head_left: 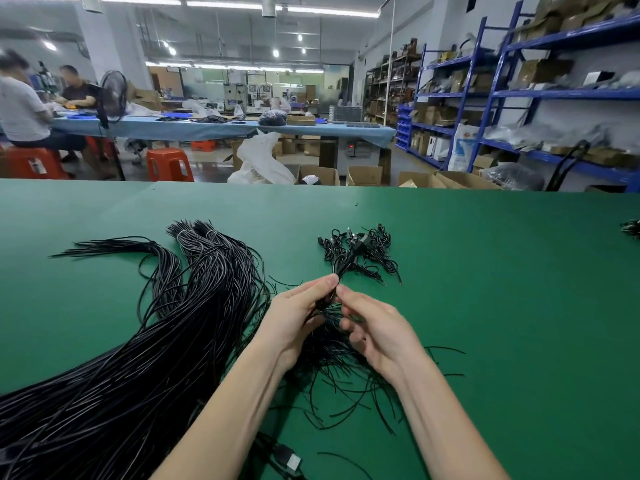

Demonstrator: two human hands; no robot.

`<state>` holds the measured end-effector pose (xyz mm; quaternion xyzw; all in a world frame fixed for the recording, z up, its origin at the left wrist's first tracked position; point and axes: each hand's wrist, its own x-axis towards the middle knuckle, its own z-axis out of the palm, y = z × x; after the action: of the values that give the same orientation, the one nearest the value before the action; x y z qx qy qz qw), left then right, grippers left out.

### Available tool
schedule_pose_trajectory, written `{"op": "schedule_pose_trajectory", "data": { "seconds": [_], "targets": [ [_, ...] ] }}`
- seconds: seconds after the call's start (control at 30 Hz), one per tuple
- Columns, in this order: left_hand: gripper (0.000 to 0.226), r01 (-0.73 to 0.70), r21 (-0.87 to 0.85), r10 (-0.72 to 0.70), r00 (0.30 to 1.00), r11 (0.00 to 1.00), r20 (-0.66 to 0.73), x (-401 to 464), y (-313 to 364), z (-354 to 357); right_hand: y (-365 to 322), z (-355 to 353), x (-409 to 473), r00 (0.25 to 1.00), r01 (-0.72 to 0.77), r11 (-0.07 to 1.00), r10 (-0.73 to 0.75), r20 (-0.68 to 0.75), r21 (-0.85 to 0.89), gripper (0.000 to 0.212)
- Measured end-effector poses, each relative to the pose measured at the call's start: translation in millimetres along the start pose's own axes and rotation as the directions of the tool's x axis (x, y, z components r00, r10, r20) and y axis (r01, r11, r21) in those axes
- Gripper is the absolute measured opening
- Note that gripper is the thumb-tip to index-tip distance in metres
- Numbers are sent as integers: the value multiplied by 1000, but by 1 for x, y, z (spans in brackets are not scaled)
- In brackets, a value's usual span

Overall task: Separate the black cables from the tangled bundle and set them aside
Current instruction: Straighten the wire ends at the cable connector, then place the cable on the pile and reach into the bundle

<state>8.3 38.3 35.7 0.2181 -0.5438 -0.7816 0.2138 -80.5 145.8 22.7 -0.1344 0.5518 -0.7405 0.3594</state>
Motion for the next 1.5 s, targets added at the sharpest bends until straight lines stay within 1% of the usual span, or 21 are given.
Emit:
{"op": "schedule_pose_trajectory", "data": {
  "seconds": [0.07, 0.13, 0.2, 0.23, 0.27, 0.33, 0.37, 0.4, 0.5, 0.63, 0.7, 0.77, 0.8, 0.87, 0.97, 1.07, 1.13, 1.2, 1.3, 1.37, 1.5],
  "targets": [
    [40, 15, -33, -16, 999, 999, -49, 0, -5, 4, 4, -1, 1, 999, -21, 1000, 22, -38, 7, 24],
    [26, 36, -36, -39, 994, 999, -103, 1, -9, 7, 8, 0, 3, 997, -5, 999, 2, -77, -40, 20],
    [14, 23, -12, -25, 987, 1000, -159, 4, -11, 8, 10, -4, 4, 993, 40, 991, -54, -108, -131, 19],
    [12, -3, -3, 2, 982, 1000, -188, 7, -10, 8, 10, -8, 4, 983, 86, 971, -119, -139, -225, 19],
    [13, -34, -11, 31, 975, 999, -218, 11, -9, 7, 9, -13, 5, 961, 135, 922, -210, -178, -362, 18],
    [11, -81, -58, 62, 959, 995, -275, 25, -4, 8, 9, -24, 6, 889, 188, 722, -413, -197, -666, 15],
    [8, -83, -74, 57, 951, 994, -305, 34, -2, 10, 10, -28, 6, 864, 185, 617, -473, -173, -765, 14],
    [7, -79, -83, 47, 942, 993, -333, 45, 0, 13, 12, -31, 5, 855, 179, 549, -498, -148, -816, 14],
    [13, -74, -104, 28, 922, 992, -386, 85, 3, 24, 21, -36, 8, 857, 174, 477, -505, -106, -862, 16],
    [15, -16, -116, -38, 896, 993, -442, 137, -3, 35, 28, -40, 11, 845, 166, 375, -531, -65, -912, 14],
    [16, 16, -22, -24, 876, 1000, -481, 157, -11, 37, 30, -41, 12, 834, 183, 348, -550, -43, -919, 13],
    [17, 54, 133, 23, 858, 990, -513, 169, -19, 39, 31, -42, 13, 834, 190, 356, -550, -41, -915, 12],
    [17, 73, 213, 45, 863, 974, -503, 172, -21, 39, 32, -43, 13, 835, 189, 362, -548, -44, -913, 11],
    [23, 104, 382, 74, 903, 918, -423, 173, -23, 41, 32, -44, 14, 834, 190, 369, -549, -48, -910, 10],
    [46, 87, 665, 110, 962, 742, -249, 173, -23, 41, 33, -46, 15, 828, 198, 372, -559, -49, -907, 9],
    [58, 52, 825, 105, 985, 563, -134, 171, -21, 38, 33, -48, 17, 824, 202, 380, -564, -53, -903, 9],
    [61, 47, 877, 78, 992, 477, -95, 169, -21, 36, 34, -49, 17, 831, 197, 381, -554, -52, -903, 9],
    [64, 46, 901, 82, 993, 432, -90, 168, -21, 32, 35, -49, 17, 839, 191, 374, -542, -47, -907, 8],
    [62, 59, 912, 75, 992, 406, -98, 166, -21, 27, 36, -49, 18, 846, 186, 371, -531, -43, -910, 8],
    [58, 54, 917, 29, 997, 395, -71, 166, -20, 27, 36, -50, 18, 848, 184, 374, -529, -46, -909, 8],
    [60, 36, 940, -47, 999, 339, -21, 167, -16, 32, 37, -48, 17, 844, 186, 351, -535, -33, -918, 8]
  ]
}}
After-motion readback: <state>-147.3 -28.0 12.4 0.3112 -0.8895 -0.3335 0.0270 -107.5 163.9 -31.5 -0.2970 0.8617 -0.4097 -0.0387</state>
